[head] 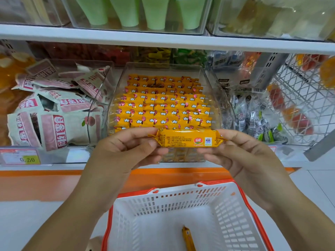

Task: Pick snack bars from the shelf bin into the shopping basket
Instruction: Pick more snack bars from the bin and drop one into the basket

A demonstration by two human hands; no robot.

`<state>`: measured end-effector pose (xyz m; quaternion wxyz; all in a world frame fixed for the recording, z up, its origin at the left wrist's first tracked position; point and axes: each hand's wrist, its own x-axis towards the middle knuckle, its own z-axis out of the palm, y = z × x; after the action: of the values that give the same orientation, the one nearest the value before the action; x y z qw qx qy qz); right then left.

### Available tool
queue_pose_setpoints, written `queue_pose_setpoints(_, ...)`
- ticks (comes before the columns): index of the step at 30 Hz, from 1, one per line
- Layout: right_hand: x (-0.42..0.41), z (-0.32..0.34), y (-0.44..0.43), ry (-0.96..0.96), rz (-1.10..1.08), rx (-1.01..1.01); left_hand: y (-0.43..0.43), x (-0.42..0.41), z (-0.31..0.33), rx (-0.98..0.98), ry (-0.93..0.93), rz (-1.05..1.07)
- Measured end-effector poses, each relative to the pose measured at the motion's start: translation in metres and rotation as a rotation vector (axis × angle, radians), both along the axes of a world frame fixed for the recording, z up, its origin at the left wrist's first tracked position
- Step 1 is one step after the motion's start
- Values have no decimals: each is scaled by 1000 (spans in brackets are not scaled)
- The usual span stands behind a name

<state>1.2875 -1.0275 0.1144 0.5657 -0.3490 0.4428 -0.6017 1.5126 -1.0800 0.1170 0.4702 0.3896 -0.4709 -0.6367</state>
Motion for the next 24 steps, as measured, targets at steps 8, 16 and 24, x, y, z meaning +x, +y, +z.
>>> queue_pose_setpoints(8, 1, -13, -3, 250, -46, -3, -1, -2, -5, -38, -151, 23)
queue_pose_setpoints(16, 7, -8, 1, 170, -121, -84, 4, -9, -1, -68, -67, 100)
queue_pose_setpoints(24, 4, -14, 0, 221, -56, -94, 5, -9, -2, -59, -133, 79)
